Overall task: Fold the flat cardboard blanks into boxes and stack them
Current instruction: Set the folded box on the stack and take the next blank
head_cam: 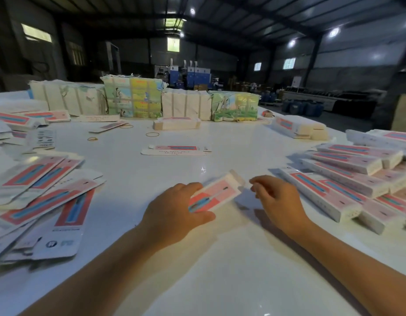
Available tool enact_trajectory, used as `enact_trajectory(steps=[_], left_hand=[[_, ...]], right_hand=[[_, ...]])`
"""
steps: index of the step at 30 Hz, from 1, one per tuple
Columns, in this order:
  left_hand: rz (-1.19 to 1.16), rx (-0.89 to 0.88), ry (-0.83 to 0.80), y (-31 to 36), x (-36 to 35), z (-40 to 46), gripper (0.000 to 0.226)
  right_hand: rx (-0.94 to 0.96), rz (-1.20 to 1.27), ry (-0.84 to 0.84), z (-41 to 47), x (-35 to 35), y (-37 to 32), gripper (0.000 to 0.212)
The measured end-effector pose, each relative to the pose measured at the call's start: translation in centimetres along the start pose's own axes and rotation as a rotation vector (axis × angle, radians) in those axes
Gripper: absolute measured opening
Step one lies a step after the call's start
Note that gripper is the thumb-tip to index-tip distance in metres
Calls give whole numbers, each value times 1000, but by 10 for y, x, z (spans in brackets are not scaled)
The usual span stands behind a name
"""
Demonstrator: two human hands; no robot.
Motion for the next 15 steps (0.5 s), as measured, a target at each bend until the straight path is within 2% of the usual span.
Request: enact_trajectory(steps=[1,3,6,10,12,14,15], left_hand=[[-5,7,15,0,2,0,57],[-17,-8,12,3,2,0,54],[33,-31,-12,10,-3,-2,56],[44,-47,-19,14,-3,-2,59],[75,-80,-16,18,-2,-3,60],[151,-115,-2,22,-3,-4,62],[188,-130,4,24,-3,-5,62]], right_hand=[[-5,72,2,-1,0,-3,19],[34,175,-111,-6,-10,-15,20],[94,192,-255,-13,-23,-30,23],[-81,444,-229,-11,-19,-23,28],[-148,530,-235,-12,-21,-18,40],[-194,530,-262,-12,-26,-14,45],[-198,501,-271,-12,-28,-13,39]])
Point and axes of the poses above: each hand's wrist, its own z-axis towards the middle knuckle, its own x-axis out of the back of the hand, y = z × x, the point moved 7 cm from there along z, towards the middle knuckle, and after that the axes turned 1 degree about -x, right-handed, at the moved point
